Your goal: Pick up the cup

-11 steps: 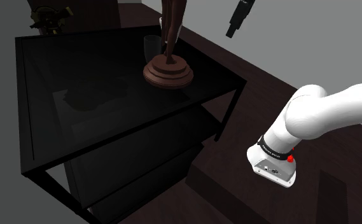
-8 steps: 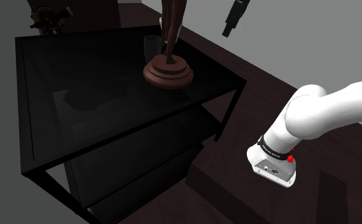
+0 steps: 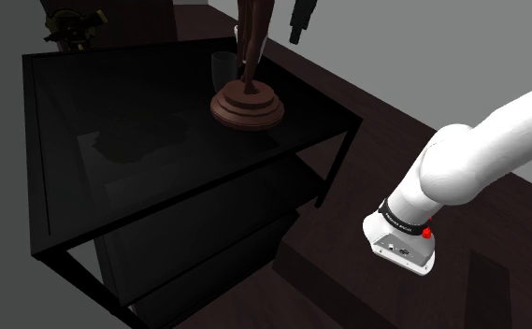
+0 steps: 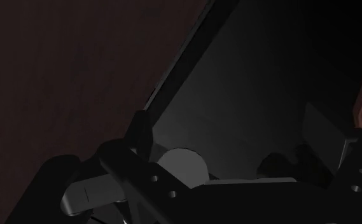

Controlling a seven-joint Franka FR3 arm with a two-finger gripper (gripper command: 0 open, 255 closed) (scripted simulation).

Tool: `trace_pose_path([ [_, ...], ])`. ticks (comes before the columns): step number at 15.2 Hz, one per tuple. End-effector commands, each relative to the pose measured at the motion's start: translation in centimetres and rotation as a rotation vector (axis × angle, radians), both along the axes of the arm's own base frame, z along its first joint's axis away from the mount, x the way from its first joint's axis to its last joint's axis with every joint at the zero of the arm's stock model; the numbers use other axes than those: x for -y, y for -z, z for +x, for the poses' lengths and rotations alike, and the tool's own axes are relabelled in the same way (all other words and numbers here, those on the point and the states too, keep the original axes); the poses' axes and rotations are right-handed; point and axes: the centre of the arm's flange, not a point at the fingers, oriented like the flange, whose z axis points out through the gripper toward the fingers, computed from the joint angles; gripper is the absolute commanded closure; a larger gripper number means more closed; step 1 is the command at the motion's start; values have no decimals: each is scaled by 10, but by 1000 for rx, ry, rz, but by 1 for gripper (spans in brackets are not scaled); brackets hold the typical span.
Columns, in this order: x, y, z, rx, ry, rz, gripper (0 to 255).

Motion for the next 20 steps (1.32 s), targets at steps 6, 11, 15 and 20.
trace_pose_path([
  [6,-27,8,96,-47,-119,-74,0],
  [11,-45,21,143,-71,-180,-112,0],
  [15,-45,42,143,-71,-180,-112,0],
  [20,-45,55,143,-71,-180,-112,255],
])
